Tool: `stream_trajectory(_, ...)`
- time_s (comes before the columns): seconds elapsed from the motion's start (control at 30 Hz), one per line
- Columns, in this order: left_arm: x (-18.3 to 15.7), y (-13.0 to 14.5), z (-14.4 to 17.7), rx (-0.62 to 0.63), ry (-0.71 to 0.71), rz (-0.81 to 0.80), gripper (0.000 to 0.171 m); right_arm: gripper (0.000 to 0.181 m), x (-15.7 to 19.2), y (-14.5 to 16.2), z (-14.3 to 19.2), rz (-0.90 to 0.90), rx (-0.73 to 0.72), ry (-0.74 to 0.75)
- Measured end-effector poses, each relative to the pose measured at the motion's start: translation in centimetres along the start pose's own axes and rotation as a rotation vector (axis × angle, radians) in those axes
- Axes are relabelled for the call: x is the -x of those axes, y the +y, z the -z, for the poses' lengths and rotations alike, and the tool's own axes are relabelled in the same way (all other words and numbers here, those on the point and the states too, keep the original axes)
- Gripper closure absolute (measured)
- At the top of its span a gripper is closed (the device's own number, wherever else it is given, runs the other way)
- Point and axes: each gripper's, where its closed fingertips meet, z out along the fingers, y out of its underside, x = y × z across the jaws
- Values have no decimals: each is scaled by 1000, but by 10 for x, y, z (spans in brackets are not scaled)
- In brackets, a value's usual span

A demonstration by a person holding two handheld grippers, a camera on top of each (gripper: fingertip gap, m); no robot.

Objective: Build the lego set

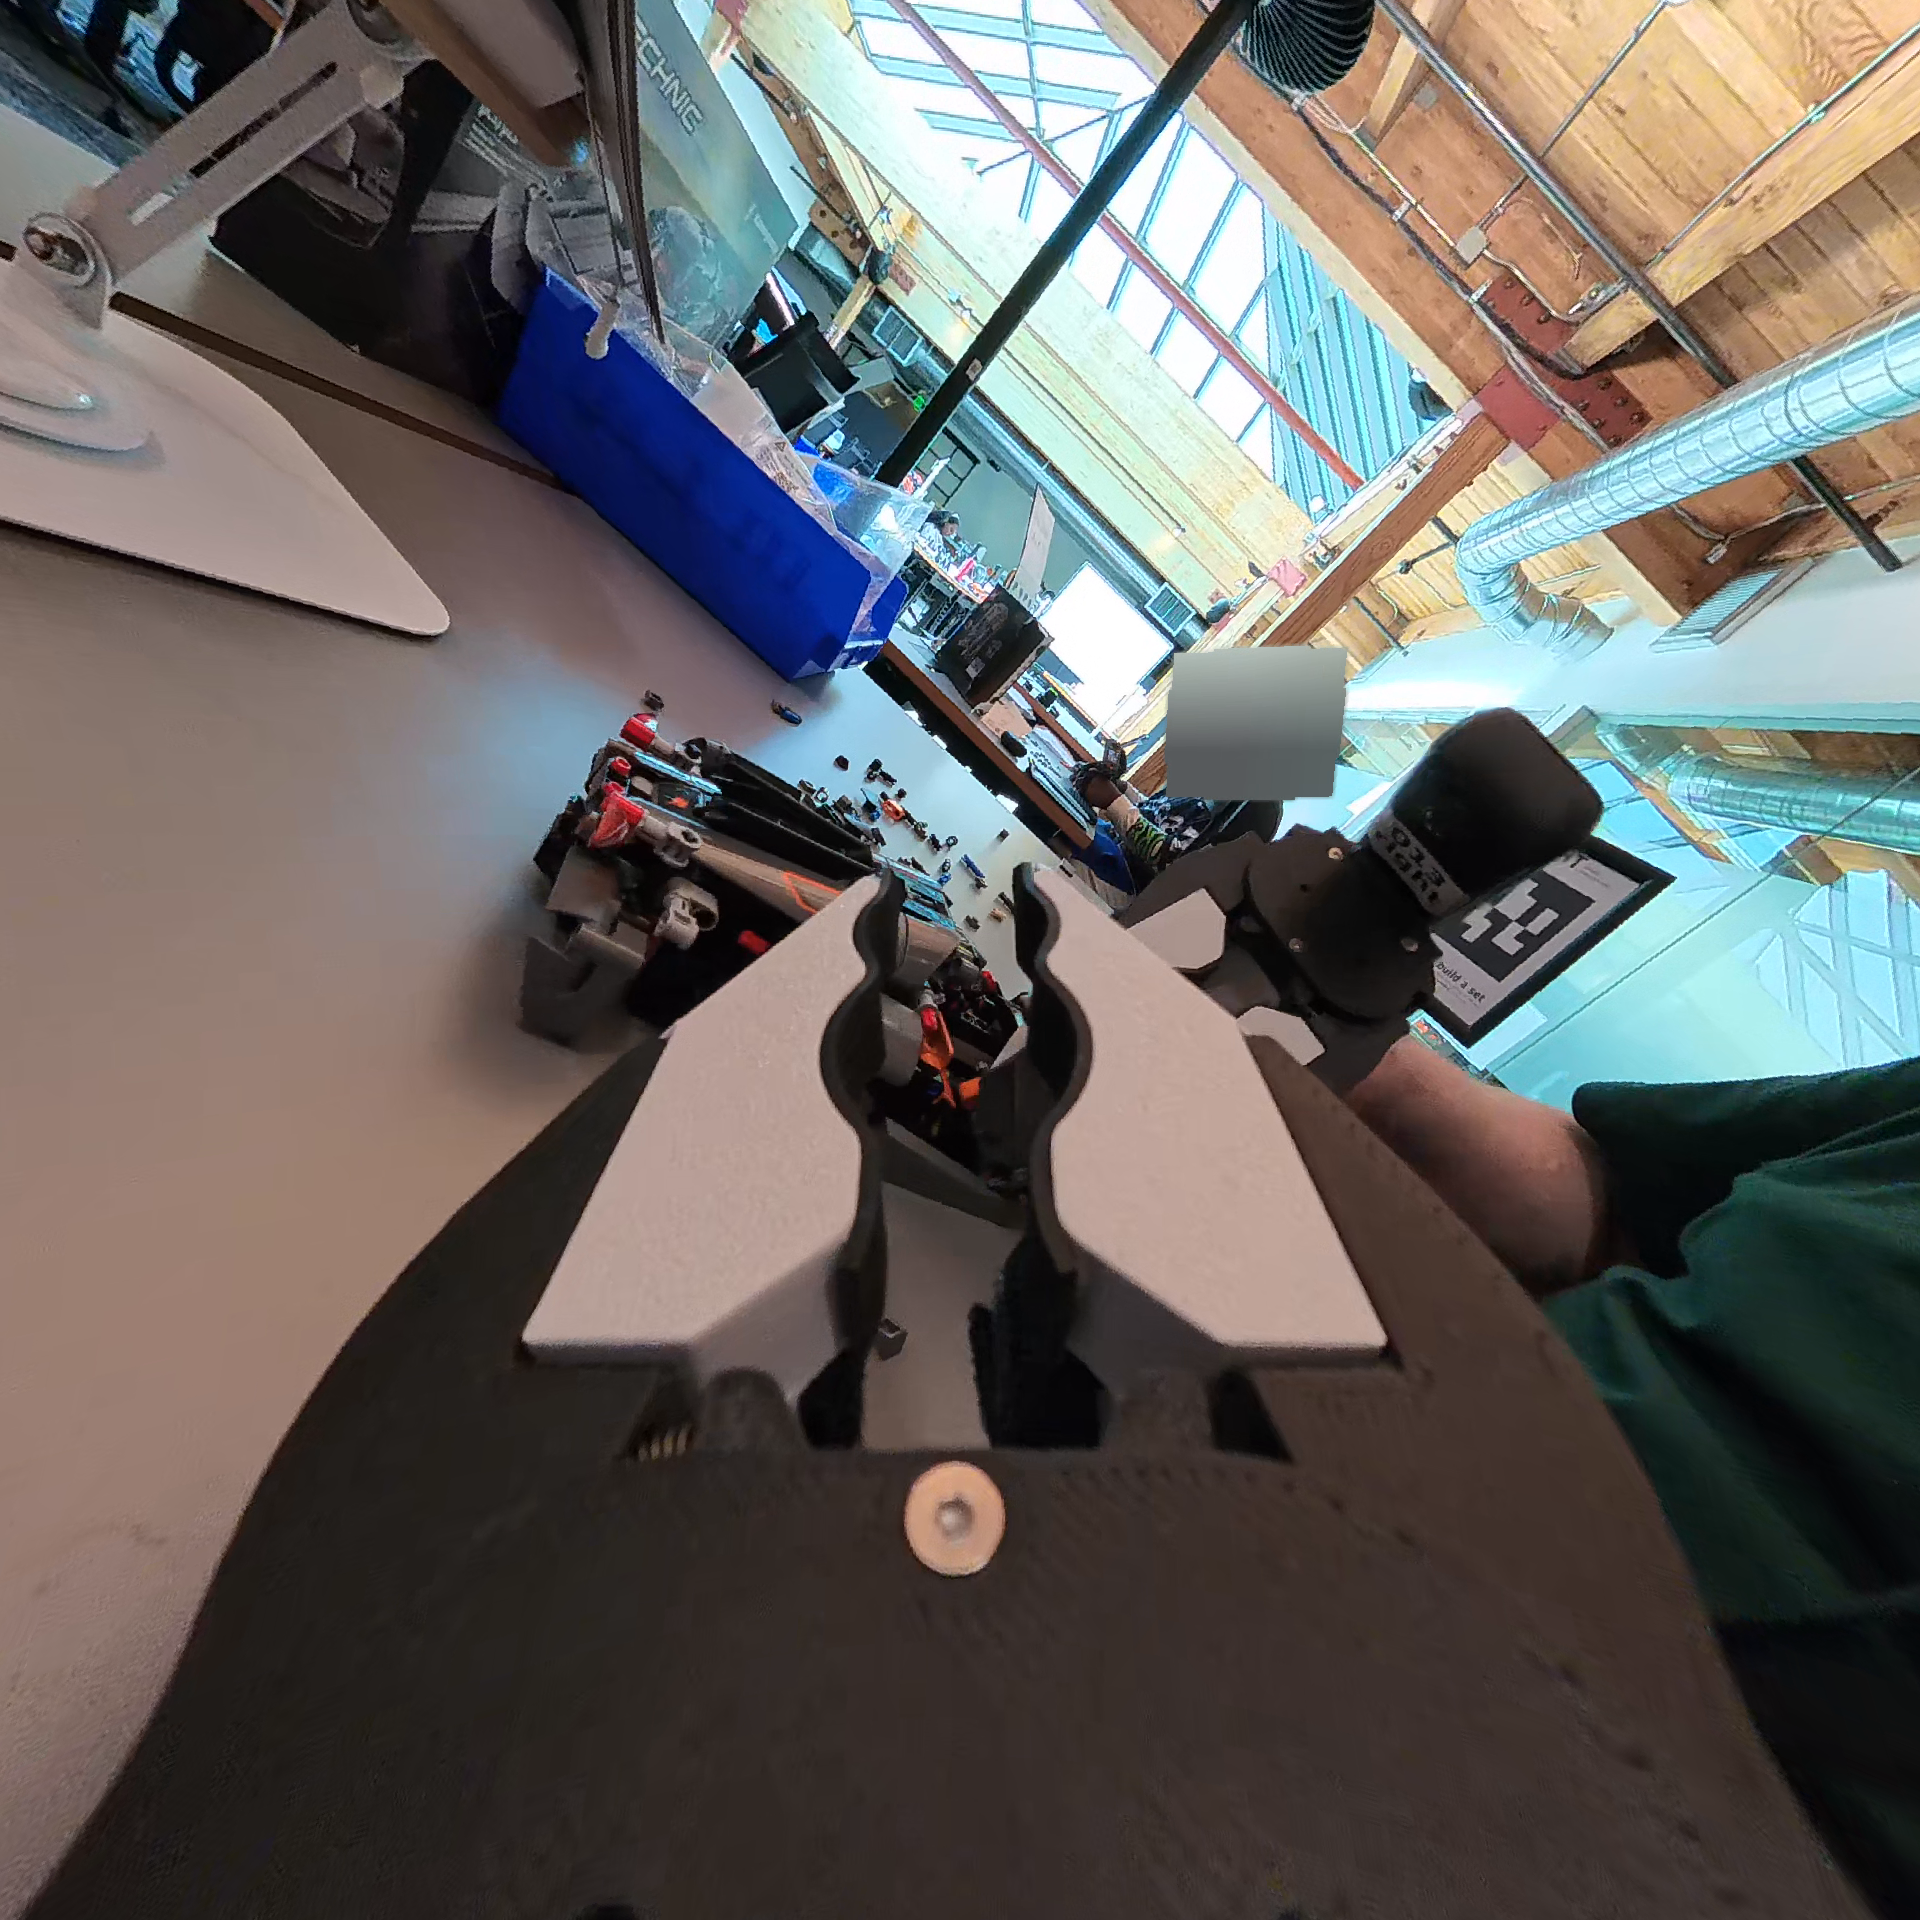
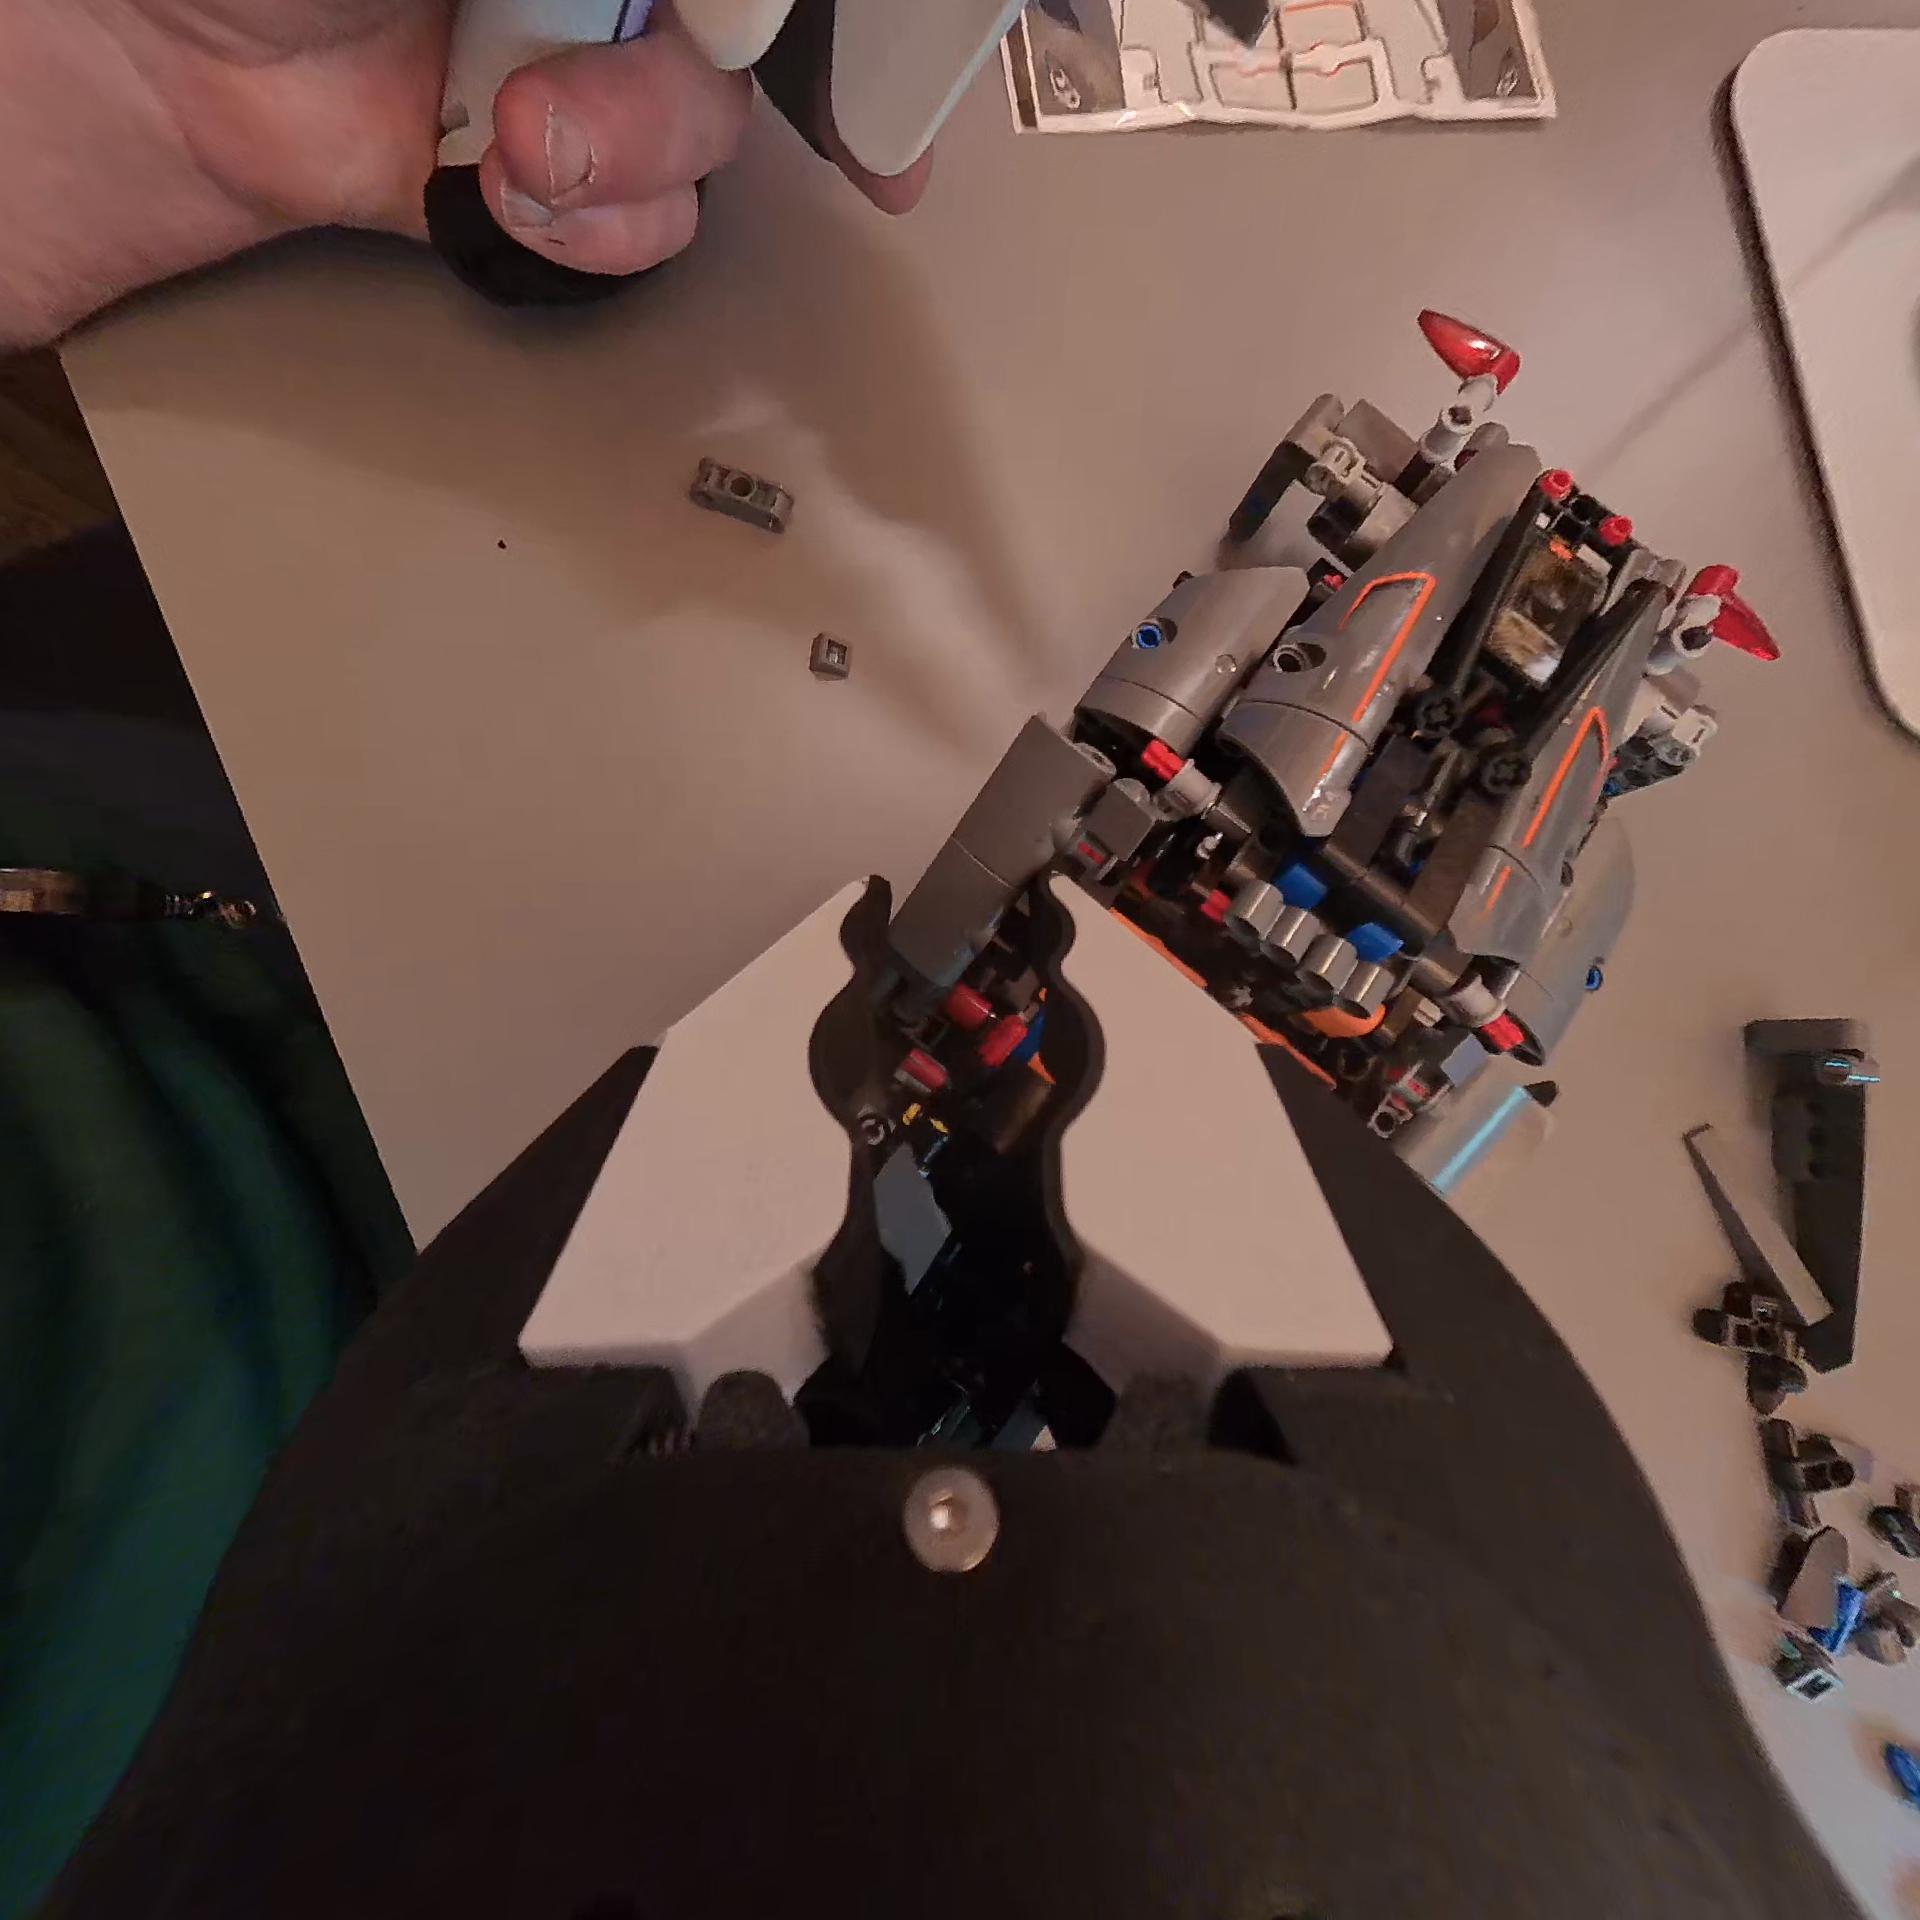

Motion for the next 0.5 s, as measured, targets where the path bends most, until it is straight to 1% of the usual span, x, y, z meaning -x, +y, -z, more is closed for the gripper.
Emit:
stream_trajectory(0.13, 1, 0, 0, 0, -2, 3, 151, 156, -1, 1, -2, -32, 64, -56)
stream_trajectory(0.3, 2, -1, 0, -3, -5, 6, 151, 157, 1, 3, -6, -11, 227, -129)
stream_trajectory(0.5, 3, -1, 1, -4, -7, 6, 151, 157, 2, 6, -10, -117, 383, -260)
